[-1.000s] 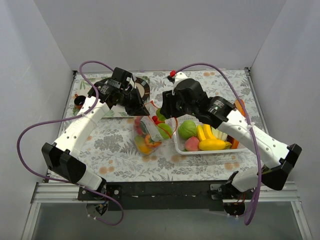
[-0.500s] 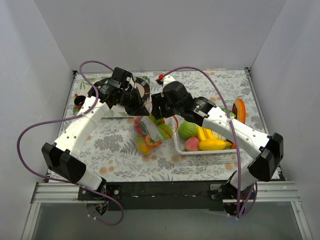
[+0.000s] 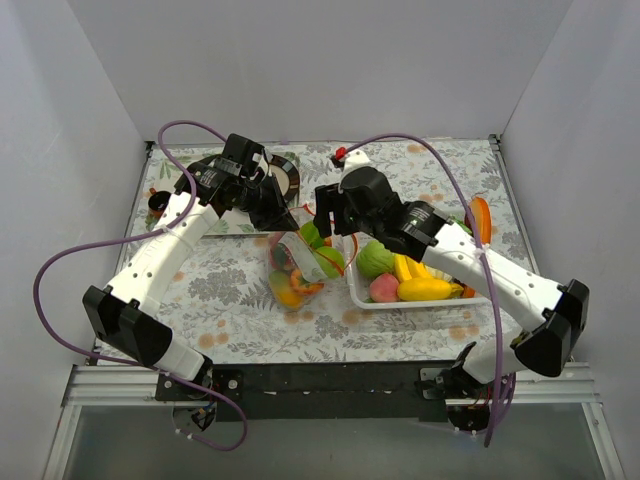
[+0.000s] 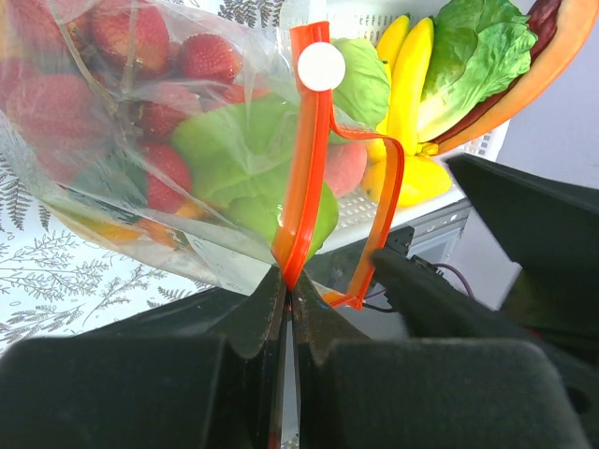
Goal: Place the food in the zip-top bag and seal the zipper
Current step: Place the fake fruit in the zipper food storage bag.
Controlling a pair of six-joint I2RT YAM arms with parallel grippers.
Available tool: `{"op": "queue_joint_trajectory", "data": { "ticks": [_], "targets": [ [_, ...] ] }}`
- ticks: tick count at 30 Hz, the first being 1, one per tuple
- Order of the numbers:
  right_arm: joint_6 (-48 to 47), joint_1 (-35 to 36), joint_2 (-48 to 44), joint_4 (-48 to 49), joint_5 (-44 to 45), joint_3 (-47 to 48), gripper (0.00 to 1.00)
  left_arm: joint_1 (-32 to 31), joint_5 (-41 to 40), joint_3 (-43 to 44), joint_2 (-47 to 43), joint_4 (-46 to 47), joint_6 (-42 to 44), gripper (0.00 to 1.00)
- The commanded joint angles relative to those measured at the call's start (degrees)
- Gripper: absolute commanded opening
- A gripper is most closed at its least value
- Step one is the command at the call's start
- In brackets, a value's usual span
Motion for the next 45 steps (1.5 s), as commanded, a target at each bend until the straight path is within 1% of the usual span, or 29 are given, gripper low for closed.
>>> {"op": "queue_joint_trajectory", "data": {
  "ticks": [1, 6, 10, 13, 14, 16, 17, 19, 20, 22, 23, 24, 28, 29, 33, 39, 40, 42, 43, 45],
  "targets": [
    [1.78, 0.05, -5.01, -4.62, 8.57, -2.2, 0.73, 0.13, -0.04, 1.78, -1.71, -0.02, 0.11, 0.0],
    [2.49, 0.05, -6.34, -3.49, 4.1, -8.43, 0.67, 0.13, 0.04, 1.69, -1.71, 0.24, 0.11, 0.0],
    [1.08, -0.65, -4.94, -1.64, 2.43, -8.8, 0.66, 0.13, 0.3, 1.52, -1.89, 0.85, 0.02, 0.0],
    [-1.11, -2.06, -2.57, 0.29, 0.85, -7.75, 0.6, 0.13, 0.83, 0.73, -1.89, 1.47, -0.07, 0.0],
    [-1.47, -2.84, -2.12, 1.08, -0.81, -7.48, 0.55, 0.13, 1.01, 0.2, -1.97, 1.82, -0.15, 0.0],
    [-1.82, -3.46, -0.46, 2.58, -2.49, -6.87, 0.48, 0.13, 1.36, -0.59, -1.89, 2.44, -0.24, 0.0],
    [-1.82, -3.82, 0.16, 3.02, -3.46, -5.47, 0.41, 0.13, 1.62, -0.68, -1.97, 2.7, -0.33, 0.0],
    [-1.91, -3.91, 1.74, 3.72, -3.99, -3.97, 0.31, 0.13, 1.54, -0.77, -1.8, 3.23, -0.5, 0.0],
    [-1.91, -3.91, 2.27, 4.25, -5.04, -2.49, 0.21, 0.13, 1.62, -0.59, -1.71, 3.4, -0.85, 0.0],
    [-2.26, -3.99, 4.02, 4.78, -6.62, -0.46, 0.11, 0.13, 2.24, -0.24, -1.1, 4.28, -1.29, 0.0],
    [-2.61, -3.82, 4.56, 5.04, -8.89, 1.55, 0.04, 0.13, 2.41, 0.11, -0.92, 4.63, -2.34, 0.0],
    [-2.87, -3.91, 4.91, 6.26, -10.05, 2.27, 0.02, 0.13, 2.33, 0.46, -0.57, 4.98, -2.96, 0.0],
    [-3.84, -3.91, 5.88, 9.61, -15.15, 4.29, 0.01, 0.13, 0.14, 2.74, 1.1, 5.78, -8.23, 0.0],
    [-4.1, -3.91, 5.79, 10.31, -16.98, 4.47, 0.01, 0.13, -0.65, 2.4, 0.84, 6.3, -11.11, 0.0],
    [-5.42, -3.99, 5.79, 10.94, -18.23, 4.74, 0.01, 0.13, -5.83, 0.03, -0.83, 8.76, -16.13, 0.0],
    [-8.67, -4.08, 5.09, 9.62, -19.2, 2.8, 0.02, 0.13, -9.1, -3.39, -1.45, 10.08, -18.17, 0.0],
    [-8.94, -4.52, 5.18, 9.27, -19.37, 3.24, 0.07, 0.13, -9.19, -3.93, -1.45, 10.17, -18.43, 0.0],
    [-8.85, -5.13, 5.7, 8.39, -20.77, 3.85, 0.12, 0.13, -9.36, -5.24, -1.8, 11.05, -18.87, 0.0],
    [-8.59, -5.57, 5.97, 7.95, -21.22, 4.12, 0.18, 0.13, -9.1, -6.73, -2.41, 11.4, -19.05, 0.0],
    [-8.41, -5.93, 6.49, 7.51, -23.06, 4.73, 0.23, 0.13, -9.01, -7.97, -3.03, 12.1, -19.22, 0.0]
  ]
}}
